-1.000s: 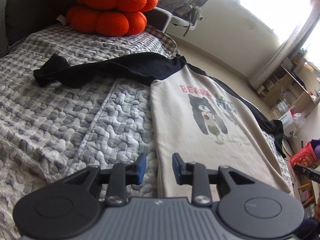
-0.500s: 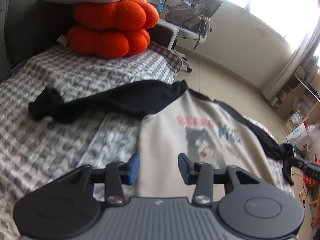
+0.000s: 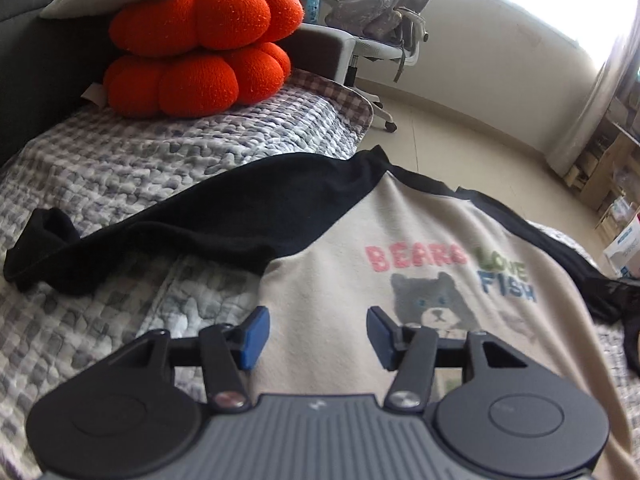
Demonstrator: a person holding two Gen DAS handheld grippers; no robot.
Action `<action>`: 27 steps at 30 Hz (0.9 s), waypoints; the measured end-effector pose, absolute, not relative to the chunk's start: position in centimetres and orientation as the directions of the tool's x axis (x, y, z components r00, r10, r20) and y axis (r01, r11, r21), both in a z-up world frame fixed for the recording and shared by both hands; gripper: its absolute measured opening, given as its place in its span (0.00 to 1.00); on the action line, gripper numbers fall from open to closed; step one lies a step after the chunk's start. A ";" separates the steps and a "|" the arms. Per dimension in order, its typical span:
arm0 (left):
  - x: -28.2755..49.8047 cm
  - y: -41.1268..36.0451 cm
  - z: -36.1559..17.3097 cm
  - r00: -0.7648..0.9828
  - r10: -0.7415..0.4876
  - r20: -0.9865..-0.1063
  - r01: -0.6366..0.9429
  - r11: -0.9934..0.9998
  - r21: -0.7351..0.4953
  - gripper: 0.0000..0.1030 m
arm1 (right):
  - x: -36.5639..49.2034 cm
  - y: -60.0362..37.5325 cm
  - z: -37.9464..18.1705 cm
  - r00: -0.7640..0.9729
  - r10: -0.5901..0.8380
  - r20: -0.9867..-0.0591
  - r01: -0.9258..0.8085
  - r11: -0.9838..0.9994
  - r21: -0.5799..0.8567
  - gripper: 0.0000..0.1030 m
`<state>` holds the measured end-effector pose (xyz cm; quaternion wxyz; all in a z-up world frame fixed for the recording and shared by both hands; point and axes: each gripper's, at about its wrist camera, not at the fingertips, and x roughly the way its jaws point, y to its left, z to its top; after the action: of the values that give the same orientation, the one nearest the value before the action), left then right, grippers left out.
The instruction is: Fold clothes
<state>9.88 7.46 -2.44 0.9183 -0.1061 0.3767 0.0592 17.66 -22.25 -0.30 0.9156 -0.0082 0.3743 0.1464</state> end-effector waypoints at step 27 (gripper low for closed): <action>10.2 5.7 -4.7 0.701 0.097 -0.707 -0.150 0.989 -0.012 0.59 | 24.9 -32.8 -4.4 0.681 0.180 -0.709 0.014 0.966 0.259 0.46</action>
<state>10.18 5.68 -4.67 0.9216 -0.0343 0.3808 0.0670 24.93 -32.78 -4.36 0.9087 0.1225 0.3964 0.0458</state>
